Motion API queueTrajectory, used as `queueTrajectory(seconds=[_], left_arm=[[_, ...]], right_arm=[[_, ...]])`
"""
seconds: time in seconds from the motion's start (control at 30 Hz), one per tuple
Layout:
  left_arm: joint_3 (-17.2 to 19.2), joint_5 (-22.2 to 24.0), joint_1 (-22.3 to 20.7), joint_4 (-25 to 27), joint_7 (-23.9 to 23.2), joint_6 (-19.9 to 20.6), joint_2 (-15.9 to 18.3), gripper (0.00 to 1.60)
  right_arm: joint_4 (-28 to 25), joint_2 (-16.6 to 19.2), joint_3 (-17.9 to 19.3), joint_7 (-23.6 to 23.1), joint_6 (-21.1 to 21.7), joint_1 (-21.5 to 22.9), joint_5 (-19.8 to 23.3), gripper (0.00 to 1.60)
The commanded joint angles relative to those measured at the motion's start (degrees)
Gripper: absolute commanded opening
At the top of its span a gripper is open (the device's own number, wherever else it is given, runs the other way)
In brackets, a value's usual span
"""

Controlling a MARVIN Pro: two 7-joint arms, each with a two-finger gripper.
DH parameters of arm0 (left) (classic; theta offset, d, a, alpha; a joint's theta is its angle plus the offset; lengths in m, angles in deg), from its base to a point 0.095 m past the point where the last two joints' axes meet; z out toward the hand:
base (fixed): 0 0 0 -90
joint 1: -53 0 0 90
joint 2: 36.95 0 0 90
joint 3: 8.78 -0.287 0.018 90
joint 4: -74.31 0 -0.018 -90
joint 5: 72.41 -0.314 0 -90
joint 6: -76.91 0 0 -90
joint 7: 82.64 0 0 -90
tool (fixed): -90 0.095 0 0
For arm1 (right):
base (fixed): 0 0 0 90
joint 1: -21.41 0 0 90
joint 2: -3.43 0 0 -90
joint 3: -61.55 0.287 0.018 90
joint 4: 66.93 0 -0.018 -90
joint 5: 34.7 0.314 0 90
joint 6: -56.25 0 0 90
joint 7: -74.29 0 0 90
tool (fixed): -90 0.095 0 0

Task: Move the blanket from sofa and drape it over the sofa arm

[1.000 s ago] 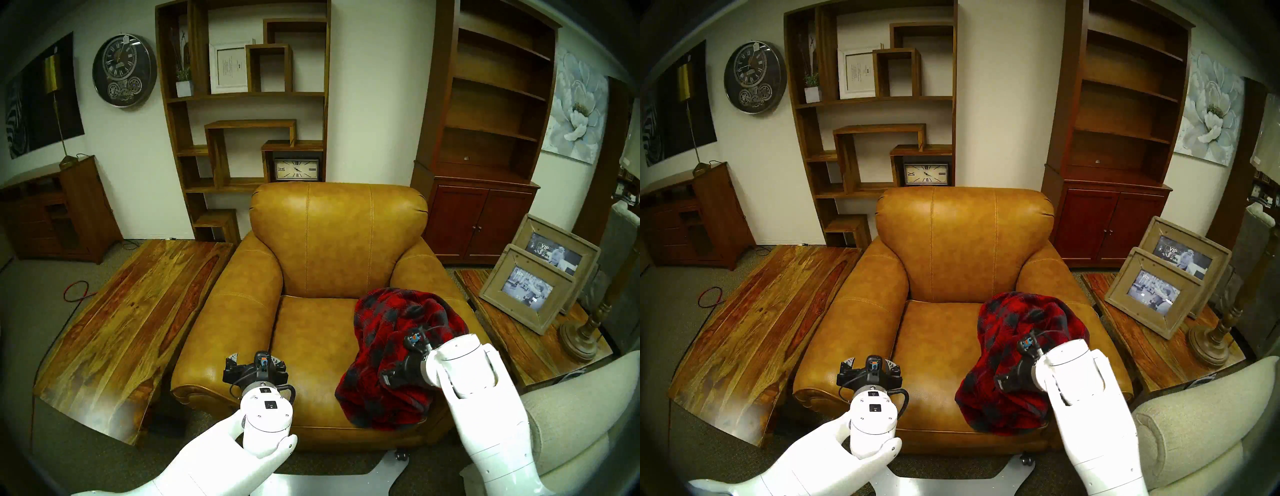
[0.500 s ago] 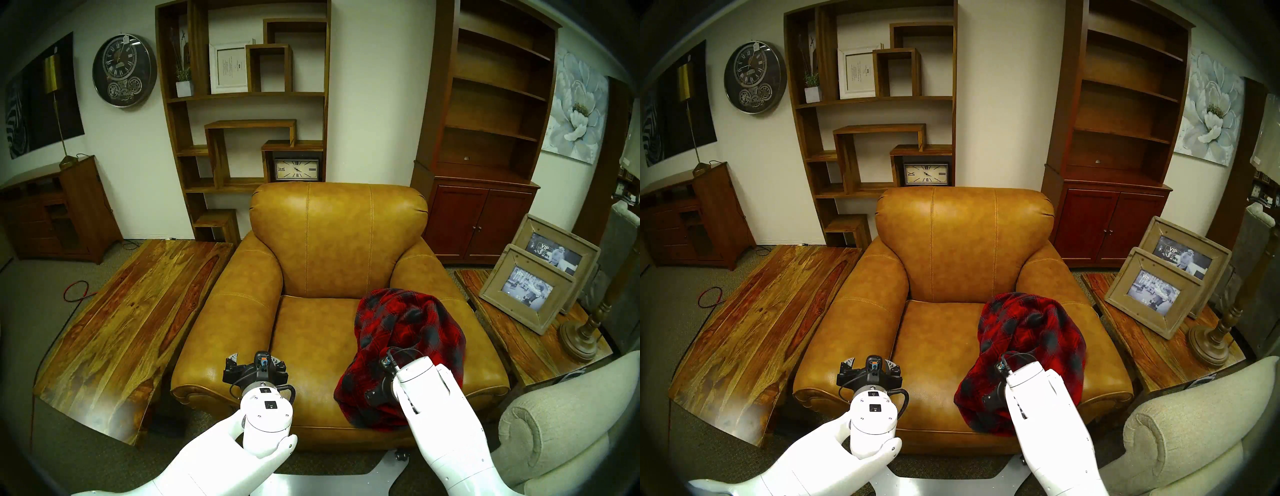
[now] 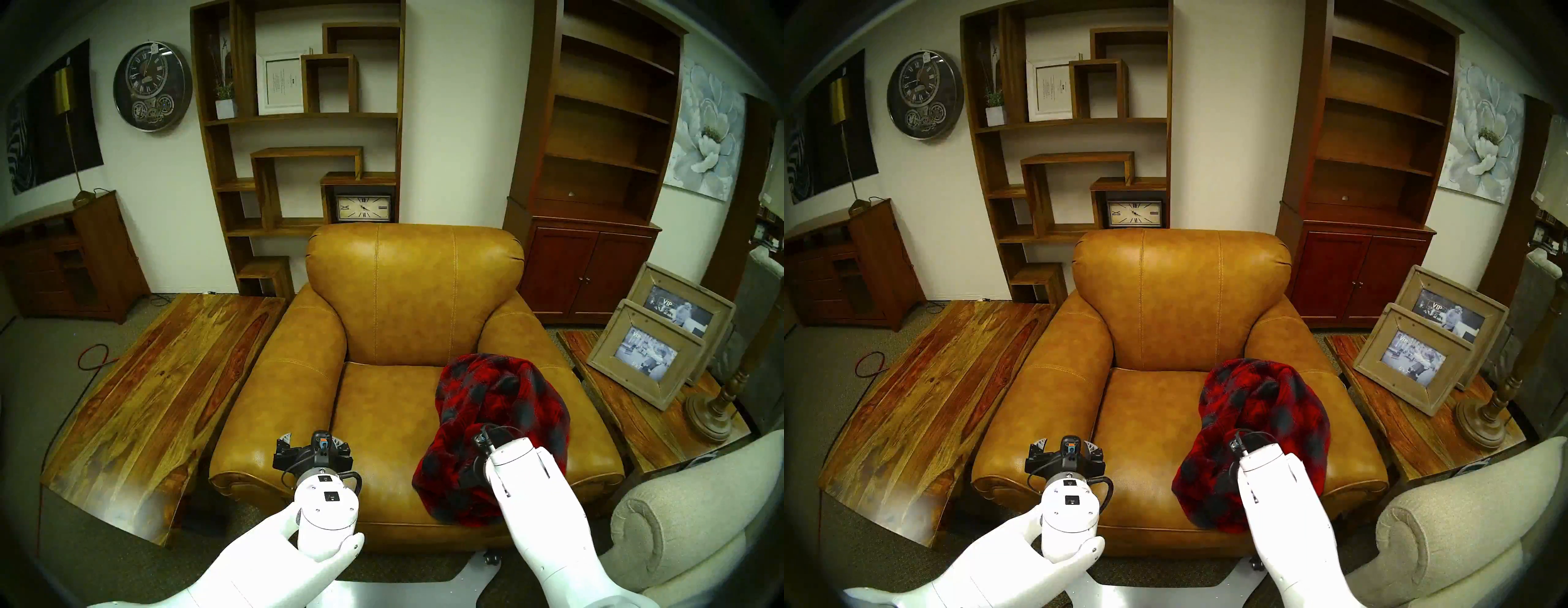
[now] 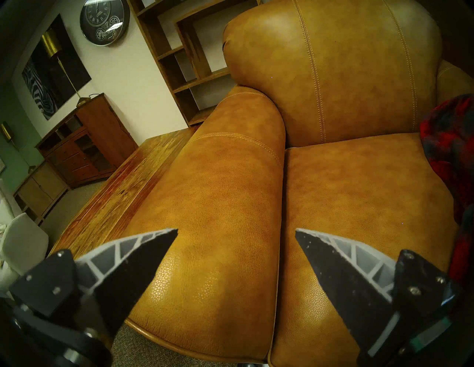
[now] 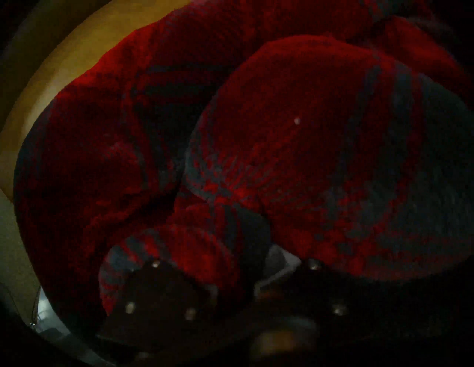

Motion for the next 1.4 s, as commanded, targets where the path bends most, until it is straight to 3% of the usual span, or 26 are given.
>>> queueTrajectory(seconds=[0.0,0.07,0.13,0.3,0.33,0.43,0.53,0.7,0.9,0.97,1.07,1.37], left_arm=[[-0.1,-0.1,-0.2,0.4,0.0,-0.1,-0.2,1.60],[-0.1,-0.1,-0.2,0.4,0.0,-0.1,-0.2,1.60],[-0.1,-0.1,-0.2,0.3,0.0,-0.1,-0.2,1.60],[-0.1,-0.1,-0.3,0.3,0.0,-0.1,-0.2,1.60],[-0.1,-0.1,-0.3,0.3,0.0,-0.1,-0.2,1.60],[-0.1,-0.1,-0.3,0.3,0.0,-0.1,-0.3,1.60],[-0.1,-0.1,-0.3,0.2,0.0,-0.1,-0.3,1.60],[-0.1,-0.1,-0.3,0.1,0.0,-0.1,-0.3,1.60],[0.0,-0.1,-0.3,0.1,0.0,-0.1,-0.4,1.60],[0.0,-0.1,-0.3,0.1,0.0,-0.1,-0.4,1.60],[0.0,-0.1,-0.3,0.1,0.0,-0.1,-0.4,1.60],[0.0,-0.1,-0.4,0.0,0.0,-0.1,-0.5,1.60]], right_arm=[[-5.7,5.5,7.3,2.6,-2.3,5.4,0.2,0.00],[-8.3,8.0,10.2,1.8,-1.9,7.8,0.9,0.00],[-8.2,7.5,11.3,2.7,-2.2,7.2,0.9,0.00],[-10.3,11.4,17.9,1.7,-0.8,10.9,1.9,0.00],[-11.0,11.0,17.7,1.7,-0.5,10.4,1.9,0.00],[-11.2,13.7,22.2,0.0,-0.4,9.9,1.4,0.00],[-12.3,14.6,24.1,-1.2,-0.1,8.9,1.4,0.00],[-13.4,17.5,29.5,-3.0,0.4,10.1,0.8,0.00],[-12.6,21.2,36.2,-5.3,0.6,11.1,-0.6,0.00],[-12.1,20.8,36.3,-4.9,0.5,11.5,-1.6,0.00],[-11.0,23.1,40.8,-5.9,-0.5,13.0,-2.2,0.00],[-9.6,26.3,46.0,-5.7,-2.1,18.0,-4.6,0.00]])
